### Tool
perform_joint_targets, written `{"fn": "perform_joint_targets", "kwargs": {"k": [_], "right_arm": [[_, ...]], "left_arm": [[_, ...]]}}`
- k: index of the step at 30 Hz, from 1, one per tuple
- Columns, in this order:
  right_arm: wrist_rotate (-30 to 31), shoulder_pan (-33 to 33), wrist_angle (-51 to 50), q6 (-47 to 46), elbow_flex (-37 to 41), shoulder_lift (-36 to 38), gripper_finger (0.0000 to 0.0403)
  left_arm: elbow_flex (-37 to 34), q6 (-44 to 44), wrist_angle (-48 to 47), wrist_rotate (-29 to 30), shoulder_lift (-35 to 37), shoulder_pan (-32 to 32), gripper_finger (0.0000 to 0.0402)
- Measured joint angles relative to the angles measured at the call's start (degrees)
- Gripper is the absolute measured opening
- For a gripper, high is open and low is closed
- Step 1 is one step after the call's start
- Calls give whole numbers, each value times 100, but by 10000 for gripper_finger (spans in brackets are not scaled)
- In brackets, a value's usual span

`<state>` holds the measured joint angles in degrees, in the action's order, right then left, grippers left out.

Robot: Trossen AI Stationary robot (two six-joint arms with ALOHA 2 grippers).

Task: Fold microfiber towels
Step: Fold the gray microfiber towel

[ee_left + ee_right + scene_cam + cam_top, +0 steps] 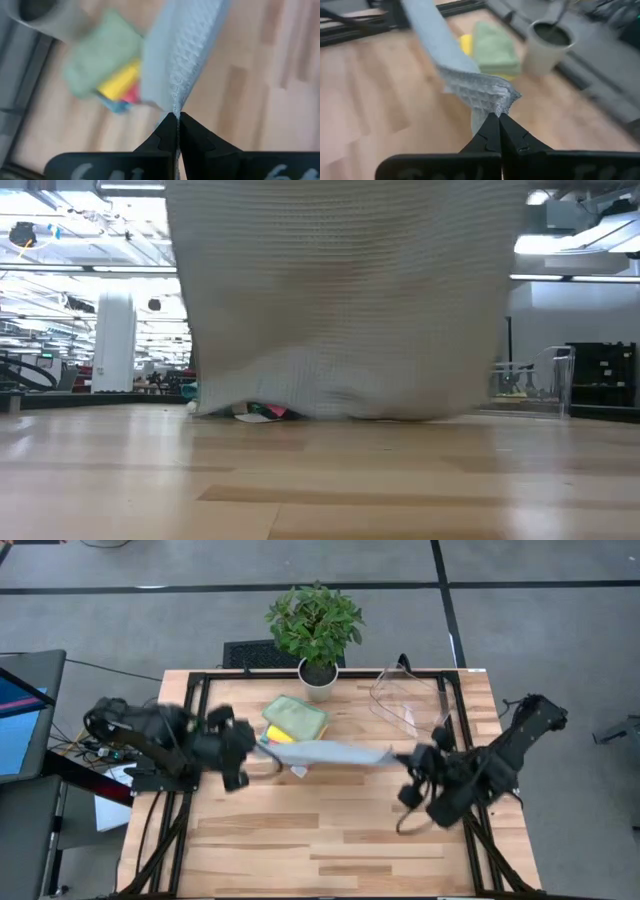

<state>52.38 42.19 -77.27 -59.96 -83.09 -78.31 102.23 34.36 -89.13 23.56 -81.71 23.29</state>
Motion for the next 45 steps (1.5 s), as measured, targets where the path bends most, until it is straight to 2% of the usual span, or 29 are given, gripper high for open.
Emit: {"fn": "perform_joint_targets", "kwargs": {"k": [5,9,17,22,28,38,45], "right_arm": [[-142,820,512,-1177,501,-222,7],[-360,1340,832,-1826,599,-675,7],[-1035,1631,1695,-2515,599,-1846,8],[-1484,1572,2034,-2698,599,-2460,7],[-1528,1572,1972,-3333,599,-2808,10],[-1654,1469,1519,-4127,948,-2782,10],[-1675,1157,800,-4089,949,-2782,10]], "left_arm": [[-1179,1147,711,-100,-11,1002,0],[-1905,2109,1791,-307,4,1672,0],[-3094,3205,3811,-506,2,2459,0],[-3718,3466,4295,-519,2,2470,0],[-4066,3433,4374,-358,4,2302,0],[-4262,2408,4376,-193,4,1440,0],[-4364,1794,4342,-282,4,963,0]]}}
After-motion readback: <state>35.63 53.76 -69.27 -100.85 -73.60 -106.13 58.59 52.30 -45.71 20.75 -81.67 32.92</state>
